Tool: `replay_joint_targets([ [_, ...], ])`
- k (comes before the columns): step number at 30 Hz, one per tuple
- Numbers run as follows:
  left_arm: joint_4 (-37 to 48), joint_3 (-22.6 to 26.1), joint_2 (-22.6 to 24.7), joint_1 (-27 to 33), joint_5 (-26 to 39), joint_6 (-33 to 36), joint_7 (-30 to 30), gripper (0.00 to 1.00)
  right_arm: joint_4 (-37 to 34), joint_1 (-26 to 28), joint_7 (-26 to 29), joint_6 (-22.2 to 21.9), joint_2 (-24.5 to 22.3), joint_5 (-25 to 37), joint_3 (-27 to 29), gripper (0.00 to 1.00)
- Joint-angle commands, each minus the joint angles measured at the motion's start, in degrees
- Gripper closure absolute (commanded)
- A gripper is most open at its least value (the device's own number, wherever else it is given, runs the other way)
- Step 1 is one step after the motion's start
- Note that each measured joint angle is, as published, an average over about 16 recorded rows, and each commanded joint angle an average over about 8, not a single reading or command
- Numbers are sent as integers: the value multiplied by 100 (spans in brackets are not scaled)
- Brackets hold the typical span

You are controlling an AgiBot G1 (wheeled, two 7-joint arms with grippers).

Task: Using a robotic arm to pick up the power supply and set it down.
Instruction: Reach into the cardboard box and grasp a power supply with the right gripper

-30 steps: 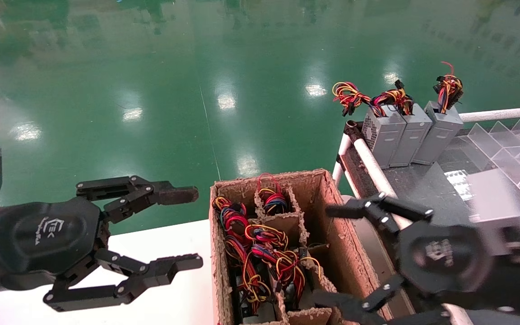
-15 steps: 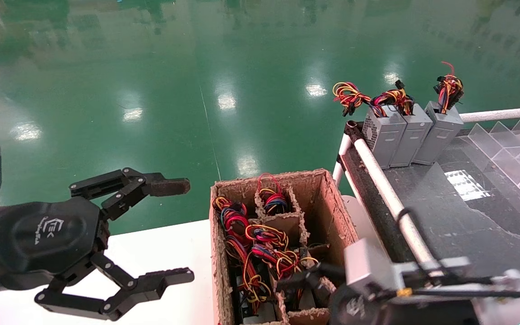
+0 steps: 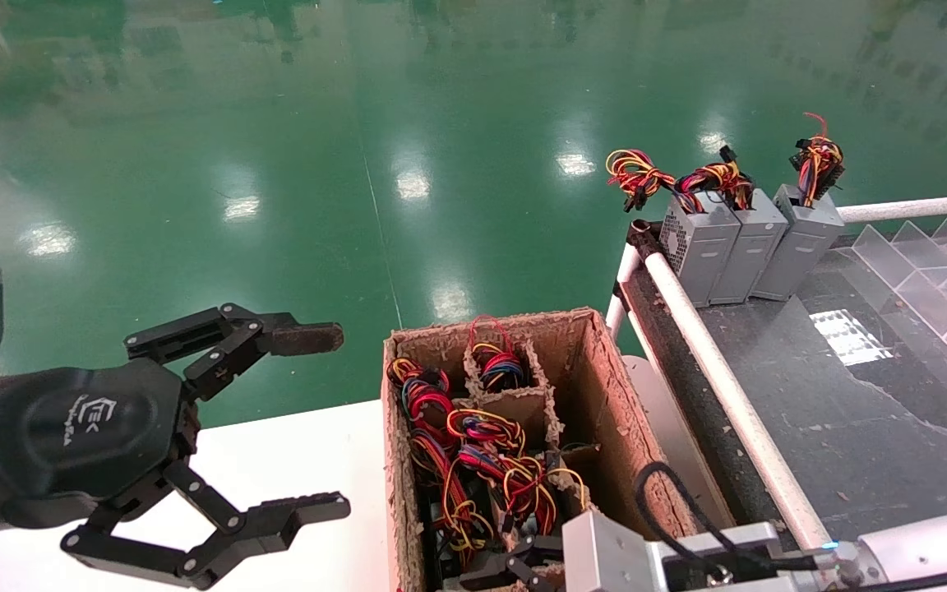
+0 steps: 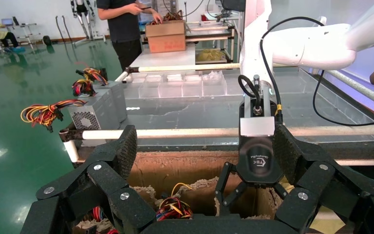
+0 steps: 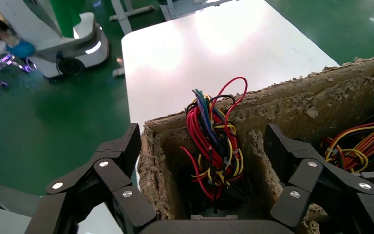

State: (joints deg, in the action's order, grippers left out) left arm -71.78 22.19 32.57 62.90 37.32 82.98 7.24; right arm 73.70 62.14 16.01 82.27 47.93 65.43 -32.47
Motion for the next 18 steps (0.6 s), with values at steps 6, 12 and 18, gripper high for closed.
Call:
replay_joint_targets([
  [6,0,0,0,0,0,0,0,0,194,-135,-105,-211,16,127,0,100],
  [12,0,0,0,0,0,0,0,0,223,-204,-194,-331,40,177,14,100],
  [18,0,0,0,0,0,0,0,0,220,-242,-246,-425,75,199,30,100],
])
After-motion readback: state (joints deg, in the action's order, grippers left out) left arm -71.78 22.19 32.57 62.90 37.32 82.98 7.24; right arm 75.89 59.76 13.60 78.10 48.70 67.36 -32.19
